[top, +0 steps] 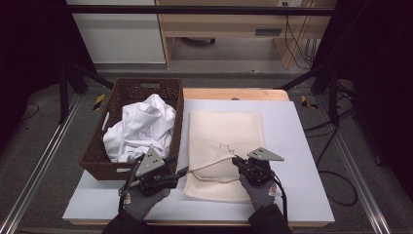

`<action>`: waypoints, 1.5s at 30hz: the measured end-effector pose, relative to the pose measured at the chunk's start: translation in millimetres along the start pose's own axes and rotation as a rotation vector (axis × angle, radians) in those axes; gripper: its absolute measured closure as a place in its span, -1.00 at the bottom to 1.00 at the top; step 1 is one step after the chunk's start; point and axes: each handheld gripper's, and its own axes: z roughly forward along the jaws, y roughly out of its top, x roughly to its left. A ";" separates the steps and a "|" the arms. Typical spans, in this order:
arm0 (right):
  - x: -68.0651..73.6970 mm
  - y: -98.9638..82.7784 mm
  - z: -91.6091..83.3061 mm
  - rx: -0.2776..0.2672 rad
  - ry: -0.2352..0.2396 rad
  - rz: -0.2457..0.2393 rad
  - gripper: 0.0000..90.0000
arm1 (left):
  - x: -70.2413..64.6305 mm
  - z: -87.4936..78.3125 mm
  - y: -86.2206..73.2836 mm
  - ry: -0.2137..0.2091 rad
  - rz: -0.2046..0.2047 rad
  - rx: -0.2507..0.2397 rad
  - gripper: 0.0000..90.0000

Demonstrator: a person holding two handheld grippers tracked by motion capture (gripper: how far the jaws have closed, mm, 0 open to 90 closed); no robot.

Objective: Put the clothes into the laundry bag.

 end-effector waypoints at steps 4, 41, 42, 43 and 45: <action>-0.1 0.0 0.1 0.001 0.000 -0.002 0.94 | 11.7 -9.6 8.1 0.025 -0.005 -0.015 -0.12; 0.5 -1.2 3.7 0.023 -0.001 -0.011 0.94 | 169.9 21.4 10.7 0.318 -0.037 0.289 -0.69; 0.6 -1.2 3.8 0.022 0.001 -0.011 0.94 | 171.7 23.5 7.3 0.323 -0.042 0.303 -0.71; 0.6 -1.3 3.9 0.023 0.001 -0.010 0.94 | 173.1 26.4 4.3 0.322 -0.042 0.325 -0.73; 0.8 -1.4 4.2 0.025 0.001 -0.009 0.94 | 172.6 27.7 4.4 0.322 -0.030 0.333 -0.75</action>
